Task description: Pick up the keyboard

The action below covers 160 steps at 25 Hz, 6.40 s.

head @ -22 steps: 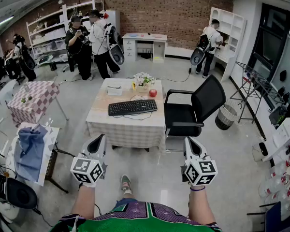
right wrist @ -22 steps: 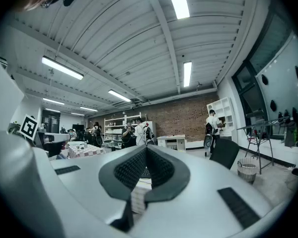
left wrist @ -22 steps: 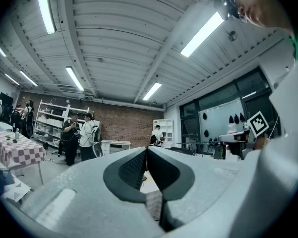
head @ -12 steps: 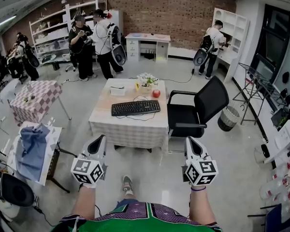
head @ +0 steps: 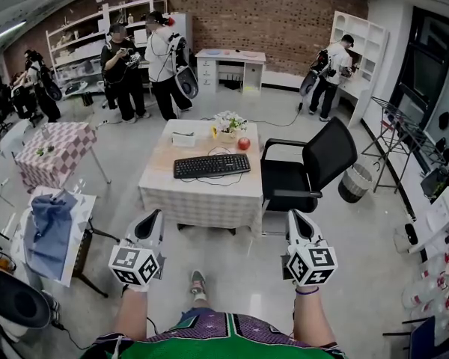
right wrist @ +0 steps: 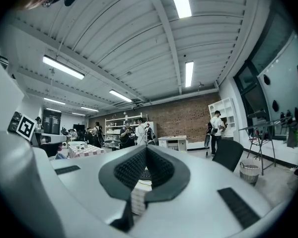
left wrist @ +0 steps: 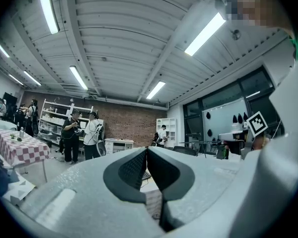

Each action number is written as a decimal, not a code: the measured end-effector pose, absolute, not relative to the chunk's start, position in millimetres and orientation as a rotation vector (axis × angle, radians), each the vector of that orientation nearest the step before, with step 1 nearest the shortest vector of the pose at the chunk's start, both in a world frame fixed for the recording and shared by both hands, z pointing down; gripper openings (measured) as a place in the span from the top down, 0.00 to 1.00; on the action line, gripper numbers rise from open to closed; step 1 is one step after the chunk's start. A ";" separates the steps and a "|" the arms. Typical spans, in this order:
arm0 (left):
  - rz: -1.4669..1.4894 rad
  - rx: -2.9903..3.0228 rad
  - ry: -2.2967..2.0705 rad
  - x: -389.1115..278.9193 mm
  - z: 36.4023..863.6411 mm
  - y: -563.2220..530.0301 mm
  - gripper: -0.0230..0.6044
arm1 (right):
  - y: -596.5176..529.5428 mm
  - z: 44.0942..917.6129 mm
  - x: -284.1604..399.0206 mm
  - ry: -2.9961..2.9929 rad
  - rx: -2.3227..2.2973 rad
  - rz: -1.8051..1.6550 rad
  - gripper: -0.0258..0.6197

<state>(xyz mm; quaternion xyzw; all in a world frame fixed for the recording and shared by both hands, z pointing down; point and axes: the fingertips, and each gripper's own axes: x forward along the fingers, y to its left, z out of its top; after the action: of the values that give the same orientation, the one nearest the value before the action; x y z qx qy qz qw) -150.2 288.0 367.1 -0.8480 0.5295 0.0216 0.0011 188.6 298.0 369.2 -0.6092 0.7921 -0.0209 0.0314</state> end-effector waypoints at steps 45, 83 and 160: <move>0.076 -2.699 1.685 -227.3 361.3 -58.7 0.93 | -44.0 332.6 106.1 2.483 -1.863 -0.100 0.96; 0.088 -2.596 1.850 -175.3 357.1 -221.4 0.93 | -247.2 330.4 164.2 2.602 -1.740 -0.031 0.96; -1.060 -2.989 2.197 -230.4 767.8 -312.1 0.56 | -359.9 767.4 170.7 2.916 -1.787 -1.403 0.58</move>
<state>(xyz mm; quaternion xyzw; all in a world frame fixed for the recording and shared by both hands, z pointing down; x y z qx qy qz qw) -230.4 -312.1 767.8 -0.7255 0.5334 -0.2574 -0.3506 170.7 -359.9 767.4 -0.4648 0.7587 -0.3650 -0.2740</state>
